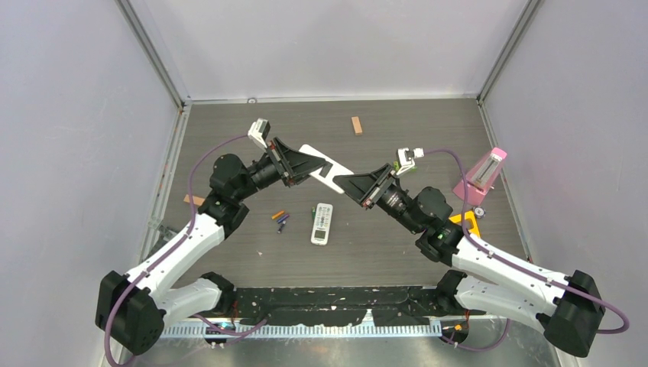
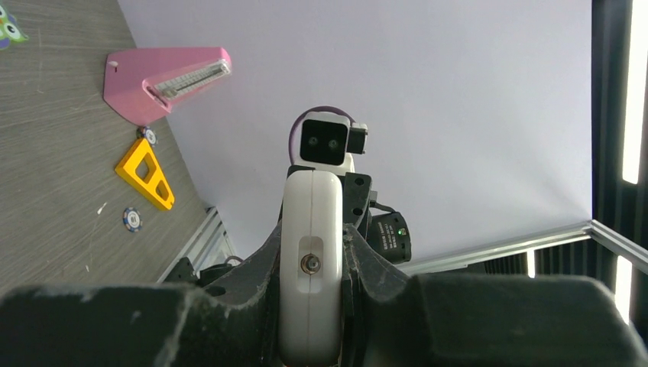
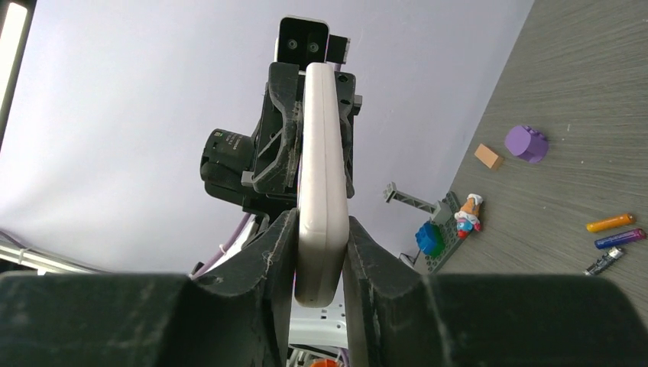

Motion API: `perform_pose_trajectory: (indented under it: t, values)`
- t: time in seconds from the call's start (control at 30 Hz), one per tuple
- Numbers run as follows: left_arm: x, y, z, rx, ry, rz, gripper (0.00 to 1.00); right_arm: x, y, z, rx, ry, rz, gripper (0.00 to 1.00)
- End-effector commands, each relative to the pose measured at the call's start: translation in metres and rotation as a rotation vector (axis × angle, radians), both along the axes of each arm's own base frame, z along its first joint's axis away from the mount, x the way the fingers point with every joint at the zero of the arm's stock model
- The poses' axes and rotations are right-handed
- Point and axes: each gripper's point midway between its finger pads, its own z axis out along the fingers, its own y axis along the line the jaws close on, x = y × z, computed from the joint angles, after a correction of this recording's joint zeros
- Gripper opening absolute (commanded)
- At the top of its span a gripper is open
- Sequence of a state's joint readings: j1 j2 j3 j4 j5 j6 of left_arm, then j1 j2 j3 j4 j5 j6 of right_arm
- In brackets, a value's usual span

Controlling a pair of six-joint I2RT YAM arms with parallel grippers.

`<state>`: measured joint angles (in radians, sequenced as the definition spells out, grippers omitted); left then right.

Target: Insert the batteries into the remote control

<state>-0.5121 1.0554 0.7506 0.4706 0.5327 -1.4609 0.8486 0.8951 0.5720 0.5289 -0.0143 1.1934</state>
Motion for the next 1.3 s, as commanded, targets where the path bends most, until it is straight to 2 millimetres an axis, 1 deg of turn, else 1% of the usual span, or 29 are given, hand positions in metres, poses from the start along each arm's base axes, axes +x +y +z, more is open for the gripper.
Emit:
perform_pose_trajectory:
  t: [0.0,0.07,0.1,0.13,0.17,0.3,0.43,0.47,0.57,0.7,0.73,0.77,0.8,0.83,0.87,0.9,0.93,0.97,1.0,1.1,1.17,1.27]
  values:
    - [-0.010,0.017,0.050,-0.120,-0.132,0.015,0.00,0.007,-0.001,-0.026,-0.066,0.022,-0.026,0.26]
    - [-0.009,0.018,0.051,-0.124,-0.134,0.020,0.00,0.007,-0.001,-0.027,-0.063,0.023,-0.025,0.21]
    - [-0.009,0.019,0.052,-0.128,-0.135,0.021,0.00,0.006,-0.001,-0.028,-0.064,0.023,-0.025,0.15]
    - [-0.009,0.020,0.053,-0.135,-0.139,0.026,0.00,0.006,-0.002,-0.027,-0.060,0.021,-0.025,0.12]
    - [-0.009,0.022,0.053,-0.140,-0.140,0.032,0.00,0.006,-0.002,-0.027,-0.058,0.019,-0.025,0.07]
    - [-0.006,0.027,0.055,-0.169,-0.143,0.064,0.00,0.003,-0.006,-0.018,-0.018,-0.018,-0.028,0.05]
    - [-0.002,0.032,0.052,-0.181,-0.132,0.106,0.00,0.001,-0.009,-0.011,0.000,-0.048,-0.031,0.05]
    - [-0.002,0.033,0.052,-0.184,-0.132,0.115,0.00,0.005,-0.011,-0.010,0.005,-0.045,-0.055,0.05]
    - [-0.001,0.034,0.051,-0.179,-0.131,0.124,0.00,0.006,-0.013,-0.008,0.006,-0.045,-0.068,0.06]
    - [0.000,0.033,0.048,-0.163,-0.121,0.119,0.00,0.009,-0.014,-0.007,-0.002,-0.038,-0.078,0.12]
    - [0.000,0.033,0.047,-0.163,-0.118,0.121,0.00,0.010,-0.013,-0.007,-0.013,-0.029,-0.081,0.16]
    - [0.000,0.033,0.046,-0.163,-0.109,0.120,0.00,0.012,-0.012,-0.014,-0.041,-0.006,-0.085,0.19]
    - [0.000,0.033,0.047,-0.165,-0.110,0.119,0.00,0.014,-0.012,-0.009,-0.043,-0.001,-0.089,0.24]
    - [0.000,0.033,0.049,-0.166,-0.114,0.115,0.00,0.015,-0.011,-0.016,-0.071,0.023,-0.089,0.26]
    - [-0.001,0.032,0.052,-0.168,-0.118,0.114,0.00,0.016,-0.010,-0.010,-0.067,0.022,-0.088,0.29]
    - [-0.001,0.032,0.054,-0.167,-0.122,0.112,0.00,0.016,-0.009,-0.013,-0.081,0.036,-0.087,0.31]
    - [0.000,0.032,0.054,-0.164,-0.122,0.111,0.00,0.017,-0.009,-0.010,-0.077,0.036,-0.087,0.33]
    - [-0.001,0.032,0.056,-0.161,-0.127,0.110,0.00,0.018,-0.009,-0.011,-0.084,0.045,-0.090,0.37]
    - [-0.001,0.032,0.055,-0.157,-0.127,0.109,0.00,0.018,-0.009,-0.010,-0.084,0.049,-0.091,0.38]
    - [-0.001,0.031,0.053,-0.149,-0.121,0.107,0.00,0.019,-0.011,-0.015,-0.099,0.070,-0.099,0.46]
    - [0.000,0.031,0.052,-0.148,-0.120,0.107,0.00,0.019,-0.012,-0.017,-0.100,0.077,-0.103,0.50]
    - [0.000,0.029,0.052,-0.144,-0.122,0.098,0.00,0.019,-0.012,-0.018,-0.101,0.076,-0.102,0.51]
